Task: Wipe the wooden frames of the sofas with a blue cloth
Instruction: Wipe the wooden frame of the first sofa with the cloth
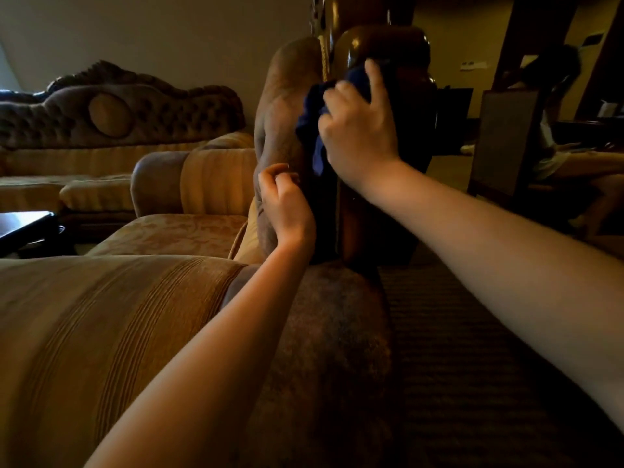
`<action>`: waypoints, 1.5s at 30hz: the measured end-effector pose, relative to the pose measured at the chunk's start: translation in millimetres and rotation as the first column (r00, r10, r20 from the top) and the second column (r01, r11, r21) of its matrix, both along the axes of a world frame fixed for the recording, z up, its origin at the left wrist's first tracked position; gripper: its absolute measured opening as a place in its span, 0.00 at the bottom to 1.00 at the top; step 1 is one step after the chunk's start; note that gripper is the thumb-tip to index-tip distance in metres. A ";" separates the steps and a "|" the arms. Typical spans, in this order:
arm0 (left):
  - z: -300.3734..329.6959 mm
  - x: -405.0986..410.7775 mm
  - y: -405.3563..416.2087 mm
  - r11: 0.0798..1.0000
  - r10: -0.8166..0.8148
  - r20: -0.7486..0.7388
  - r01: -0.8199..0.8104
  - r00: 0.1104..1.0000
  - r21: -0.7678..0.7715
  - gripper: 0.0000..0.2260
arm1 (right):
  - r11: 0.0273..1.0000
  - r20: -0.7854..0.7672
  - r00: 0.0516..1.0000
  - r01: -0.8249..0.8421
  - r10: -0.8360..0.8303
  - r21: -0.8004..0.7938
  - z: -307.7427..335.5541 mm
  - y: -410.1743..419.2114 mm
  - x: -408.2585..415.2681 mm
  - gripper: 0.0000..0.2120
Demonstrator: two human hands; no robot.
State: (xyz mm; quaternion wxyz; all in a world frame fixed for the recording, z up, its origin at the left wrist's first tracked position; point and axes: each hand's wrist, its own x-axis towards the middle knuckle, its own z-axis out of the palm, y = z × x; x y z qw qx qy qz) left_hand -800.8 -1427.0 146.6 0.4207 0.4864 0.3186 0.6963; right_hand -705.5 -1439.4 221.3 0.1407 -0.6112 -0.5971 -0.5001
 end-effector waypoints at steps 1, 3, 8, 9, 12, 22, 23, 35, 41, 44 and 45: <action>7.9 1.0 2.4 1.000 -0.013 -0.012 0.013 1.000 0.006 0.07 | 1.000 -0.012 1.000 0.007 -0.007 0.019 16.4 1.8 0.8 0.15; 24.2 3.1 8.5 0.999 -0.031 -0.058 0.032 0.998 0.008 0.08 | 0.998 -0.048 0.999 0.018 -0.015 0.058 45.0 6.7 2.8 0.15; 75.4 16.2 27.3 0.982 -0.146 -0.123 0.129 0.982 -0.138 0.10 | 0.998 -0.455 0.888 0.057 -0.057 -0.014 121.9 28.3 28.4 0.17; 84.7 20.2 30.6 0.972 -0.181 -0.120 0.159 0.976 -0.174 0.11 | 0.997 -0.602 0.796 0.055 -0.073 -0.048 135.8 31.9 43.0 0.18; 110.1 32.5 34.8 0.940 -0.241 -0.166 0.187 0.956 -0.287 0.15 | 0.999 -0.926 0.377 -0.046 0.000 -0.019 145.5 27.0 76.9 0.17; 155.6 70.2 -22.9 0.882 -0.268 -0.173 0.169 0.948 -0.441 0.20 | 0.998 -0.617 -0.785 0.040 0.061 0.048 10.1 -28.2 85.0 0.17; 156.0 69.4 -27.2 0.879 -0.267 -0.192 0.157 0.944 -0.450 0.20 | 1.000 -0.563 -0.826 0.014 0.001 -0.018 -2.2 -41.8 74.8 0.21; 234.3 5.7 -62.3 0.503 -0.521 -0.216 0.092 0.826 -0.859 0.15 | 0.917 -0.618 -0.681 -0.344 -0.392 -0.203 144.6 -76.2 -25.0 0.13; 289.5 -97.0 -60.2 0.556 -0.398 -0.285 -0.018 0.872 -0.831 0.17 | 0.727 -0.759 -0.393 -0.670 -0.520 -0.151 202.8 -63.8 -114.0 0.10; 300.7 -162.1 -65.9 0.593 -0.307 -0.374 -0.132 0.875 -0.795 0.15 | 0.535 -0.783 -0.211 -0.826 -0.585 -0.177 223.5 -62.3 -165.7 0.10; 303.1 -184.0 -70.0 0.601 -0.267 -0.388 -0.162 0.882 -0.783 0.13 | 0.461 -0.791 -0.151 -0.869 -0.593 -0.180 229.3 -62.7 -183.8 0.08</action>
